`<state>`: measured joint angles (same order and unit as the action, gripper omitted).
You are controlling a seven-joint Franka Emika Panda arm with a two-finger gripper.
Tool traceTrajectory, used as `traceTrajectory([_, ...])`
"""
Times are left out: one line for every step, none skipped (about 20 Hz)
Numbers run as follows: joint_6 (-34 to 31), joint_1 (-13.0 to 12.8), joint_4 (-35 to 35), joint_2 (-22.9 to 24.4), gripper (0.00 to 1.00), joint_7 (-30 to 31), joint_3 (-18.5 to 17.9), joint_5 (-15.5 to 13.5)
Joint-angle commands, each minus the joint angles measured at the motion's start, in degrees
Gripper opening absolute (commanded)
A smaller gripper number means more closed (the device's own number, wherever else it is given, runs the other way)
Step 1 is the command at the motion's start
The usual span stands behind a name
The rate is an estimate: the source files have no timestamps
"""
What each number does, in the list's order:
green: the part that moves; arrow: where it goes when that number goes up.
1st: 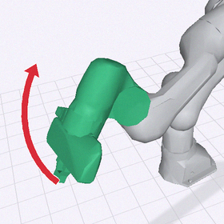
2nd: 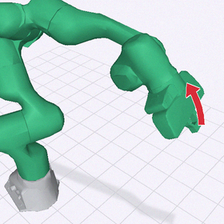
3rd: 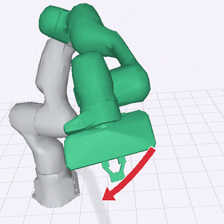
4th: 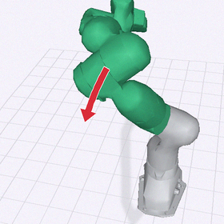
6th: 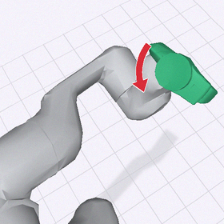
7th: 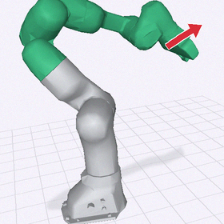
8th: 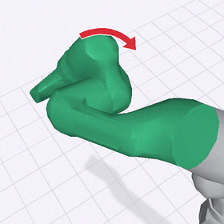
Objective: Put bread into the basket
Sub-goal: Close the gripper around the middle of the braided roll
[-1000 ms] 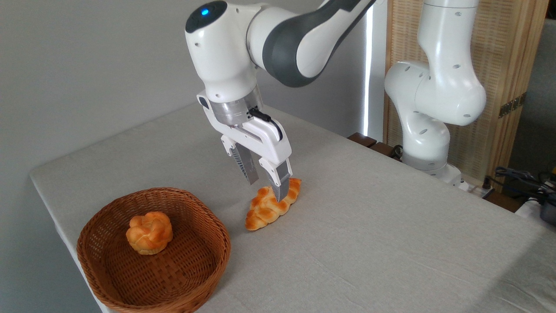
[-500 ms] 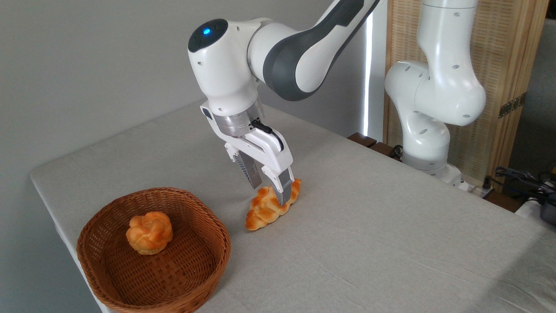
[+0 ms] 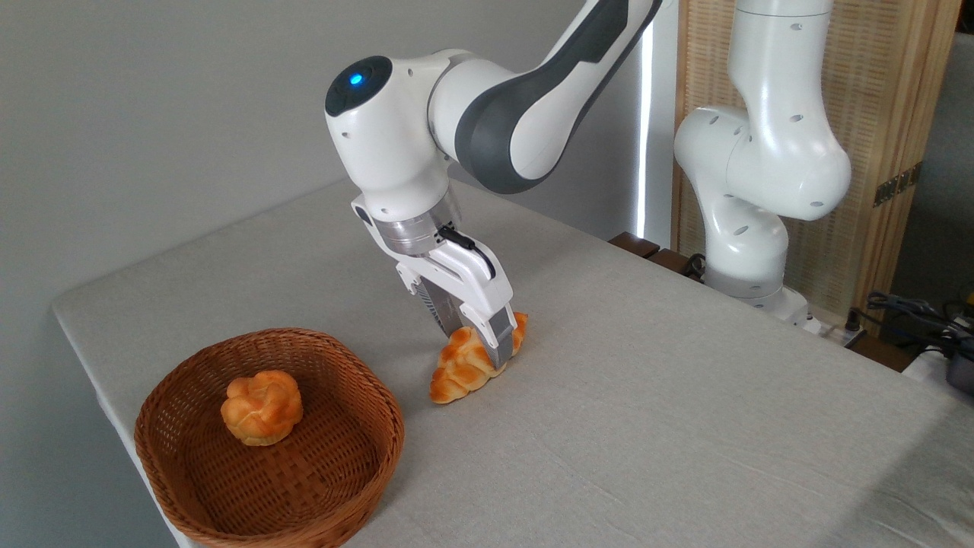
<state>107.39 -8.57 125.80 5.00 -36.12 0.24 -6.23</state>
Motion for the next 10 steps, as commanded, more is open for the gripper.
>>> traceTrajectory([0.98,-0.22,0.24,-0.08,0.91,-0.44,-0.06,1.91])
traceTrajectory([0.9,-0.22,0.24,0.01,0.85,-0.44,-0.06,2.44])
traceTrajectory([0.98,-0.22,0.24,0.01,0.74,-0.44,-0.06,2.45])
traceTrajectory([0.98,-0.22,0.24,0.01,0.65,-0.44,-0.06,2.45])
traceTrajectory([0.98,-0.22,0.24,0.01,0.59,-0.44,-0.06,2.45])
traceTrajectory([0.98,-0.22,0.24,0.01,0.56,-0.44,-0.06,2.45])
traceTrajectory([0.98,-0.22,0.15,0.01,0.55,-0.44,-0.06,2.45])
traceTrajectory([0.98,-0.22,0.23,0.01,0.55,-0.44,-0.06,2.45])
traceTrajectory([0.98,-0.22,0.15,0.01,0.55,-0.44,-0.06,2.45])
traceTrajectory([0.98,-0.22,0.15,0.01,0.55,-0.44,-0.06,2.45])
